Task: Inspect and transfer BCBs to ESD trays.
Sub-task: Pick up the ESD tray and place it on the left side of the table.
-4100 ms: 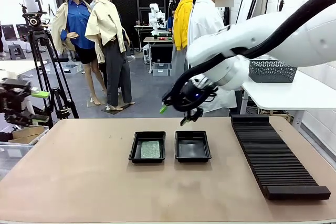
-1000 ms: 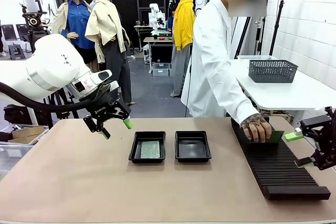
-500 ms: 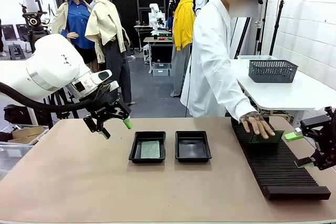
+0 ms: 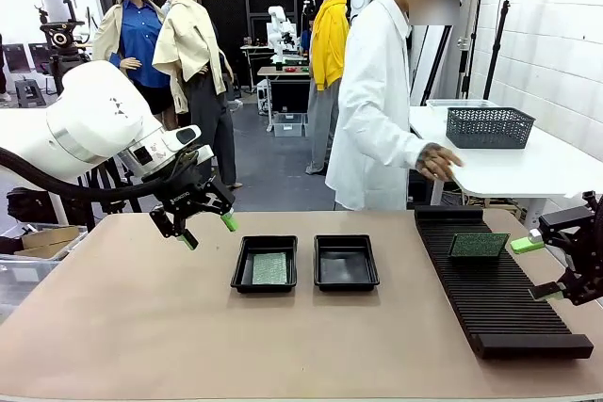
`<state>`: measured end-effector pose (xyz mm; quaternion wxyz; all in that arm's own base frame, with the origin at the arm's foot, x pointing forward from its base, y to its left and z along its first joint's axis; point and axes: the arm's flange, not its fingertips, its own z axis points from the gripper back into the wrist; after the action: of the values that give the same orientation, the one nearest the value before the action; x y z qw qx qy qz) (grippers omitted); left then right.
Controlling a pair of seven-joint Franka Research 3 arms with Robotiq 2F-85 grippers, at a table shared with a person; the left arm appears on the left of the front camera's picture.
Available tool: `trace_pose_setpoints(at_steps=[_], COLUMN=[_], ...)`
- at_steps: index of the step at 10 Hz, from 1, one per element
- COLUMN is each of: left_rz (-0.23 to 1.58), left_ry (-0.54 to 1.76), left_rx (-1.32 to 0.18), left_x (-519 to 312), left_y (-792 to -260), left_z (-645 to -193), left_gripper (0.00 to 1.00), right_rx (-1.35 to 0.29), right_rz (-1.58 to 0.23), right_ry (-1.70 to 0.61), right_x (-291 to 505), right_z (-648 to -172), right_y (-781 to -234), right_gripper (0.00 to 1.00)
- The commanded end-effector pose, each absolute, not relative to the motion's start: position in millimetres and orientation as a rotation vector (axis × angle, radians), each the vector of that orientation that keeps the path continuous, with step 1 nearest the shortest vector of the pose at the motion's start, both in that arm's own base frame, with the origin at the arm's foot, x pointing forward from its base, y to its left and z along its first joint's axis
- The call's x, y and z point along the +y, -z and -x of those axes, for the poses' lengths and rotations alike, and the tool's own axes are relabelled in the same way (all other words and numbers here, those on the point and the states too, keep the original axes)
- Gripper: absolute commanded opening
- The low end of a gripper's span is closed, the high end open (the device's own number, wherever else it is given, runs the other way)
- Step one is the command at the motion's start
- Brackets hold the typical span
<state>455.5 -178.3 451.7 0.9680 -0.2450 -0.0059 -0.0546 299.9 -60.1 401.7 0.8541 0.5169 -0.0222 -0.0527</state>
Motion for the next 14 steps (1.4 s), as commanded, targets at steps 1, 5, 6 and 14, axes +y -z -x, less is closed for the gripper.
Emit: trace_pose_setpoints(at_steps=[1, 5, 6, 14], left_rz=[0.496, 0.496, 0.496, 0.496], left_ry=[0.113, 0.113, 0.113, 0.113], left_rx=[-0.015, -0.015, -0.015, -0.015], left_x=[-179, -179, -179, -179], left_y=[-452, -452, -452, -452], left_z=[-455, -455, -455, -455], left_gripper=[1.0, 1.0, 1.0, 1.0], right_rx=[-0.049, -0.06, -0.066, -0.098], right_rz=[-1.087, -1.104, -1.116, -1.284], right_ry=[0.111, 0.103, 0.089, 0.104], right_x=[-60, -62, -68, -108], right_z=[-300, -327, -345, -453], right_y=[-402, -411, -420, -415], right_gripper=[1.0, 1.0, 1.0, 1.0])
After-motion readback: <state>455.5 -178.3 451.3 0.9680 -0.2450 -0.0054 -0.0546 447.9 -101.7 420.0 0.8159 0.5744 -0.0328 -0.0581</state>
